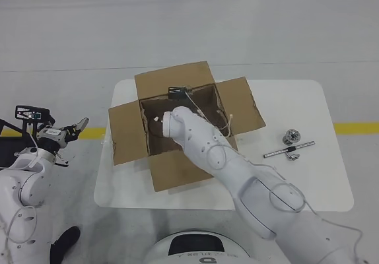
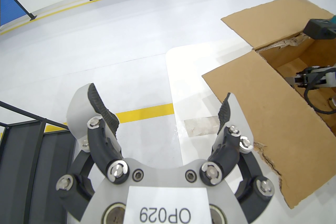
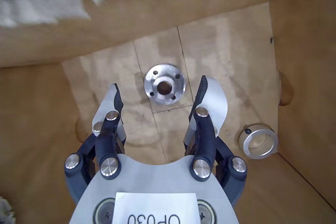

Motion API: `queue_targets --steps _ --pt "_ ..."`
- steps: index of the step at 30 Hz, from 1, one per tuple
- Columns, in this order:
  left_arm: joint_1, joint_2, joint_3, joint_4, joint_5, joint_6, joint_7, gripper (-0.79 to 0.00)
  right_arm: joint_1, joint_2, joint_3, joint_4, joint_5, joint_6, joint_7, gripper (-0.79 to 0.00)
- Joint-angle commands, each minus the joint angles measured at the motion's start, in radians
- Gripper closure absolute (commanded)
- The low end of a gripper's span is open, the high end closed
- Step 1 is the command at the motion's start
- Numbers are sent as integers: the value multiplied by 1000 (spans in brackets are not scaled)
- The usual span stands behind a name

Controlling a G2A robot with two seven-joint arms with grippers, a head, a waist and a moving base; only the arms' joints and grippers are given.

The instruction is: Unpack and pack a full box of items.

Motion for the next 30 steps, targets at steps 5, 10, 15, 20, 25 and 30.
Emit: queue_targets --steps 5,10,15,20,25,30 --pt "0 0 0 0 0 0 0 -785 -120 66 58 -198 -112 -18 -73 -745" --pt "0 0 0 0 0 0 0 -785 -145 79 65 -243 -138 -34 -61 -785" --pt "0 0 0 0 0 0 0 -785 -146 80 64 -235 -145 -32 -62 -785" --pt "0 0 0 0 0 0 0 -785 -123 75 46 -192 -189 -46 14 -785" --pt "1 0 2 1 2 2 1 -785 -122 77 49 -187 -223 -50 48 -520" --pt "-14 0 83 11 88 54 -28 -785 -125 80 35 -173 -279 -93 99 -391"
